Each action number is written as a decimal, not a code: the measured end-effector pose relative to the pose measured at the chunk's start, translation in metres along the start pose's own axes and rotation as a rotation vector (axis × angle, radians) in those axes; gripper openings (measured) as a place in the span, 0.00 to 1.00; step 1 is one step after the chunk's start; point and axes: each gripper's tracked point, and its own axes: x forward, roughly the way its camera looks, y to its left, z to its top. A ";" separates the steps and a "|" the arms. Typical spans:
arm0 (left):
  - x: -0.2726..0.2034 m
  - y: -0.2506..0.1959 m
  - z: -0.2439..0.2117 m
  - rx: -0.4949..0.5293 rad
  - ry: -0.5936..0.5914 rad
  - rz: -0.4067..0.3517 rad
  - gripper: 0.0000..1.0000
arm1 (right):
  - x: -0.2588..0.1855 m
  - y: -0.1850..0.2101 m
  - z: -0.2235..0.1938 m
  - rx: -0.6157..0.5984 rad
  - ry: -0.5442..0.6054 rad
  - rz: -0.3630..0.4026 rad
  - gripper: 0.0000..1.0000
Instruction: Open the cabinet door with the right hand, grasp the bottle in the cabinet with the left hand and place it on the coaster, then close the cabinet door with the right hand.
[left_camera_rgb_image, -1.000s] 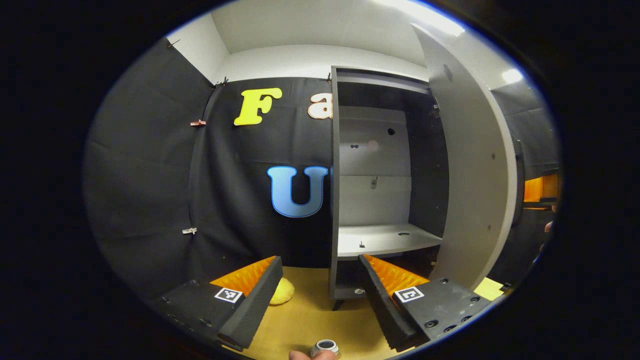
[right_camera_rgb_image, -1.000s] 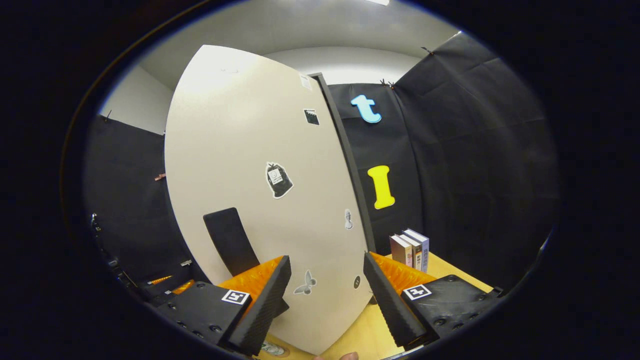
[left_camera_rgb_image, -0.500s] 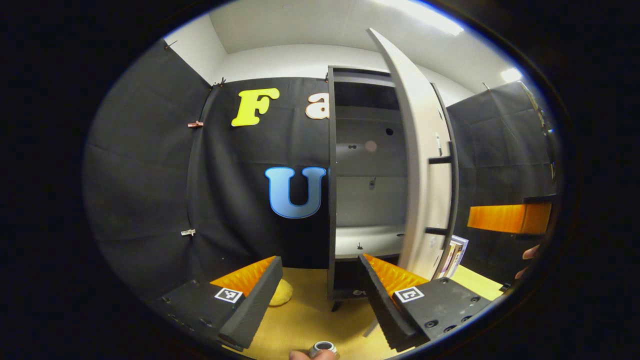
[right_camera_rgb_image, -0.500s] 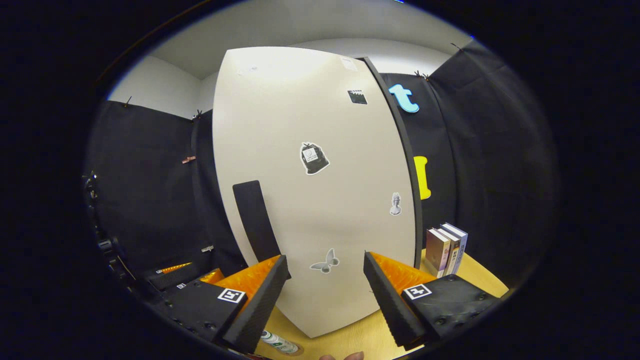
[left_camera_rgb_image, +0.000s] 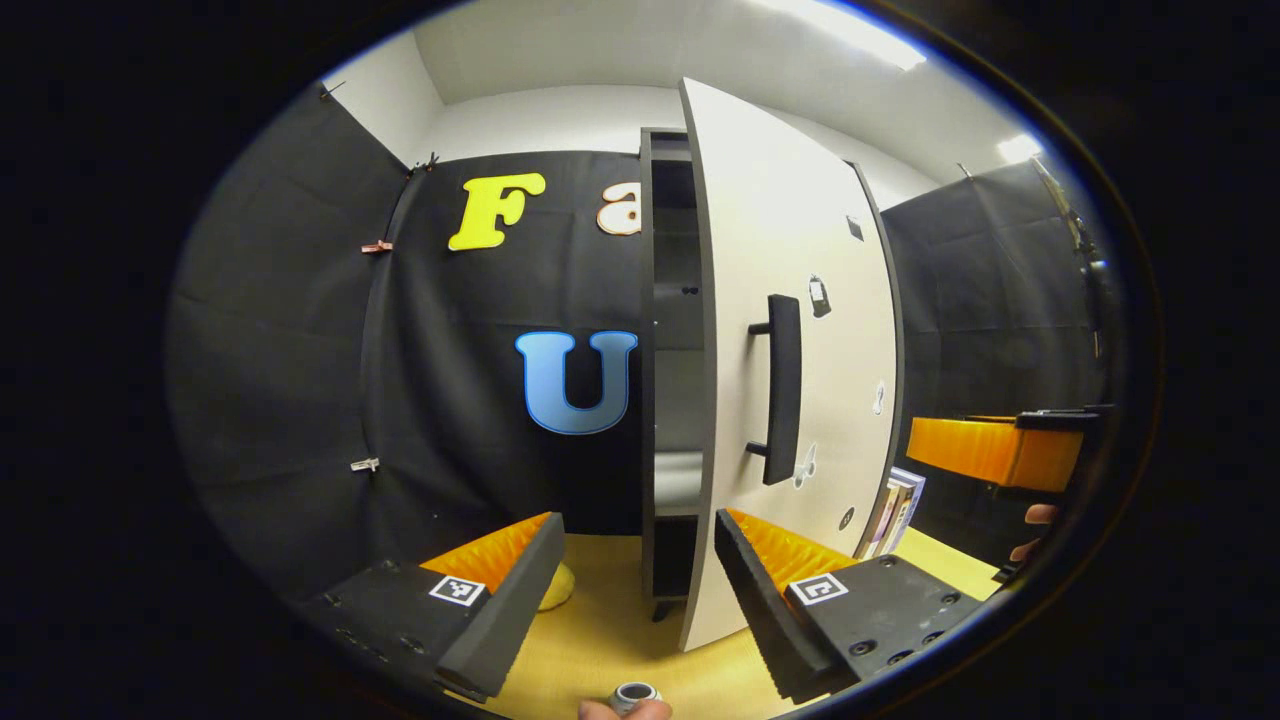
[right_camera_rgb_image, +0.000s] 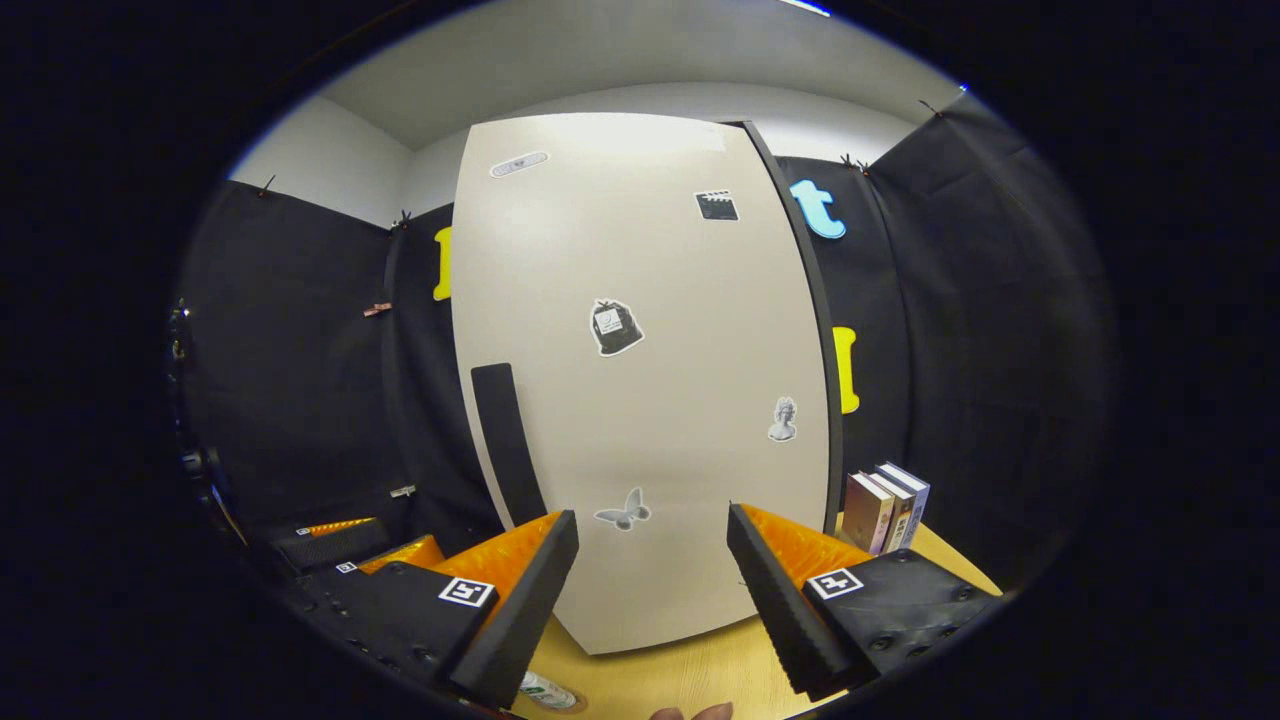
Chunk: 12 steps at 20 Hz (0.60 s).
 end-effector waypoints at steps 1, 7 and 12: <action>0.000 -0.002 0.001 0.002 -0.001 -0.002 0.94 | -0.001 -0.004 0.000 0.001 0.000 -0.005 0.98; 0.001 -0.017 0.005 0.008 -0.005 -0.016 0.94 | -0.011 -0.026 0.003 -0.019 -0.008 -0.038 0.98; -0.002 -0.032 0.008 0.005 -0.013 -0.031 0.94 | -0.021 -0.032 0.003 -0.056 -0.019 -0.045 0.97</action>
